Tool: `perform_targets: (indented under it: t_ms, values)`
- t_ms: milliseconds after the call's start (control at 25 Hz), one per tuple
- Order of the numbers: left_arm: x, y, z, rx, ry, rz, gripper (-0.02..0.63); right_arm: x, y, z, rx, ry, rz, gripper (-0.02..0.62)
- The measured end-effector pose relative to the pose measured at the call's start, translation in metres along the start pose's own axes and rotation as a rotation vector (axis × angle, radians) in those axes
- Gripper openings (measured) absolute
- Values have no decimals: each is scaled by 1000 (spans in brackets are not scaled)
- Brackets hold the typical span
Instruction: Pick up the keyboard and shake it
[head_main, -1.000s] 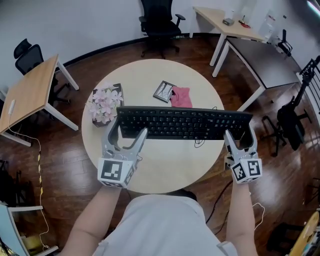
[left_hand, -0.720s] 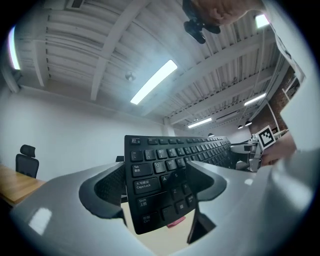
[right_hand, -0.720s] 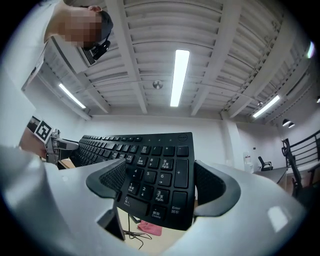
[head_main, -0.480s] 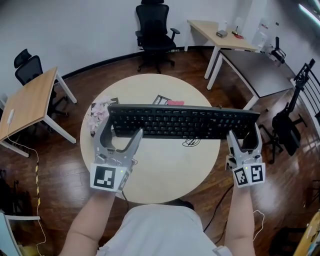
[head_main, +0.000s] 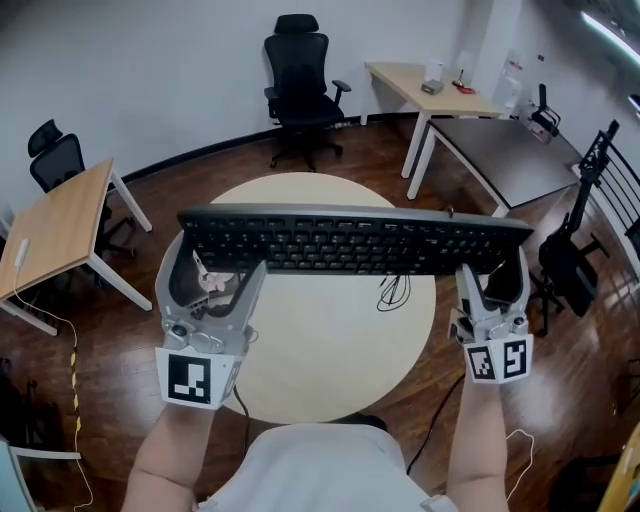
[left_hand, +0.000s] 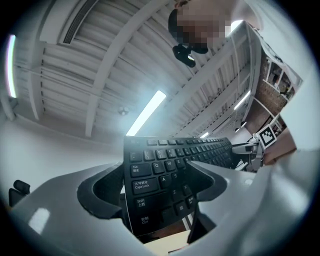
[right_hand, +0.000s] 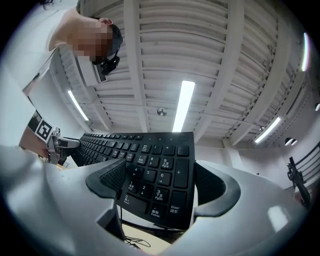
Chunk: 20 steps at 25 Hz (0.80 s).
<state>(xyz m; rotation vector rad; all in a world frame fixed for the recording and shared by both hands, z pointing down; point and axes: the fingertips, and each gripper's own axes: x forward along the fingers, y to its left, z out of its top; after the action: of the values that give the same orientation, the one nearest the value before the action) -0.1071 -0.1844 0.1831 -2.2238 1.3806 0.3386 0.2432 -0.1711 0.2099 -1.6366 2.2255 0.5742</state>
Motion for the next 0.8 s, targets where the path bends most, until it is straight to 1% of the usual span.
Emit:
perform_targets:
  t_ms: [200,360,440,480,600,800]
  values:
    - [-4,4,41,70,-126,6,373,1,5,30,-21,-111,-1,425]
    - [-10,14,61,75,-164,18,374,3,16,51,-43,-172,3,425]
    - [-13,18,70,100,-194,19,374,5,21,55,-53,-183,11,425]
    - [-13,19,71,107,-199,19,374,6,22,55,-57,-183,14,425]
    - [-15,21,68,94,-186,22,374,7,24,54,-56,-174,20,423]
    - [-12,11,57,87,-148,2,374,-1,16,32,15,-123,21,423]
